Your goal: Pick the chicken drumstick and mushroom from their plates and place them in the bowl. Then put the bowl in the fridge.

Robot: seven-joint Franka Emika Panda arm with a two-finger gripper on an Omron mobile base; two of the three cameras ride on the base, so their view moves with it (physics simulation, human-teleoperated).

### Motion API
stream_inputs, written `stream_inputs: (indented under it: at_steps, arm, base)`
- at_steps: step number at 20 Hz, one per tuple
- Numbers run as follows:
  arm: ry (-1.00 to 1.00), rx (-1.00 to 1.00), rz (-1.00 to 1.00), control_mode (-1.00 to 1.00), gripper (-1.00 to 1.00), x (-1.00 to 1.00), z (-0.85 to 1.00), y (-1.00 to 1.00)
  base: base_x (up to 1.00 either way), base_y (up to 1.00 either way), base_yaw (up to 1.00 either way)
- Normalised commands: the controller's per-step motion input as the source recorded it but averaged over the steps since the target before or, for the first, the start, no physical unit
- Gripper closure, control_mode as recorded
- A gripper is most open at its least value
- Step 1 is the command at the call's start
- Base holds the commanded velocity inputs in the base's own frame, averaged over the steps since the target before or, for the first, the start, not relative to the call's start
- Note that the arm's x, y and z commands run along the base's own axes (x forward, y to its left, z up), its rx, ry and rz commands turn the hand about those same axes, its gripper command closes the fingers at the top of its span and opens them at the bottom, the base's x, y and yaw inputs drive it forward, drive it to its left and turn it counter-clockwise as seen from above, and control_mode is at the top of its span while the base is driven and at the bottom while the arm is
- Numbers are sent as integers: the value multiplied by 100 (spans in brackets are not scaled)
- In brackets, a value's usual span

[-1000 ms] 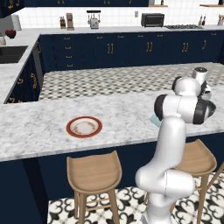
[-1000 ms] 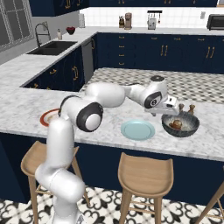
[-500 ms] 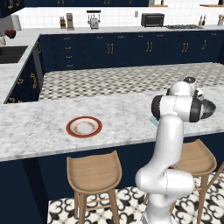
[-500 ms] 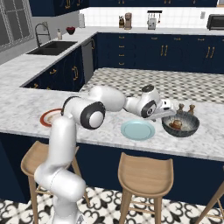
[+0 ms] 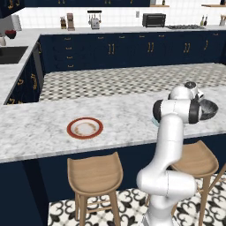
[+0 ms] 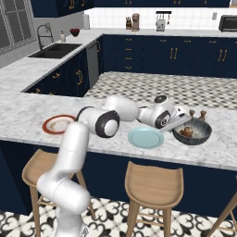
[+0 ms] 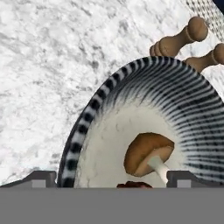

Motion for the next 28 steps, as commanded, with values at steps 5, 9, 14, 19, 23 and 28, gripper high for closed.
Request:
stream_inputs:
  at_steps: [5,9,14,19,23,28]
  arm:
    - [16,0,10,-100,-100,-2,-33,-16]
    - [19,0,12,-100,-100,0,-39,0]
    - [26,0,11,-100,100,0,-67,2]
    - [17,2,11,-100,100,-3,-45,0]
    - [8,8,12,-100,100,-18,-35,0]
    - [0,7,14,-100,100,2,17,0]
  base:
    - [0,0,0]
    - [0,0,0]
    - [0,0,0]
    - [0,0,0]
    - [0,0,0]
    - [0,0,0]
